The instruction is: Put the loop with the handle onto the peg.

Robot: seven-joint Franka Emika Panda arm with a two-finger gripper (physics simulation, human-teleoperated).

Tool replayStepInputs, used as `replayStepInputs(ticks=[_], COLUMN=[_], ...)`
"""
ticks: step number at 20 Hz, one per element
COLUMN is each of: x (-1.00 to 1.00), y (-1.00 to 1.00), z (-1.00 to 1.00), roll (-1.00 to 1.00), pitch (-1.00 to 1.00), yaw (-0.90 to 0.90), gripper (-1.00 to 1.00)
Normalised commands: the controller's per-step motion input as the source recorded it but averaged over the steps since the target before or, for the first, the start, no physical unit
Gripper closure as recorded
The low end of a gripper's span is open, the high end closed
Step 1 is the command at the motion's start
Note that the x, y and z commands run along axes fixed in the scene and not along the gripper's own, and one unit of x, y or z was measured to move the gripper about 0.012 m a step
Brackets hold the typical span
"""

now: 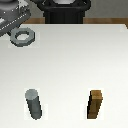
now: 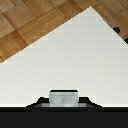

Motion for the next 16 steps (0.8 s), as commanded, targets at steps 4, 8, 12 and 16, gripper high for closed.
replayStepInputs(ticks=[4,8,12,16], x=[0.25,0.75,1.0,0.25], y=[0.0,0.0,0.0,0.0], z=[-0.25,0.0,0.0,0.25], roll=[0.0,0.0,0.0,0.0], pitch=[0.0,0.0,0.0,0.0], yaw=[0.0,0.0,0.0,0.0], gripper=[1.0,1.0,1.0,1.0])
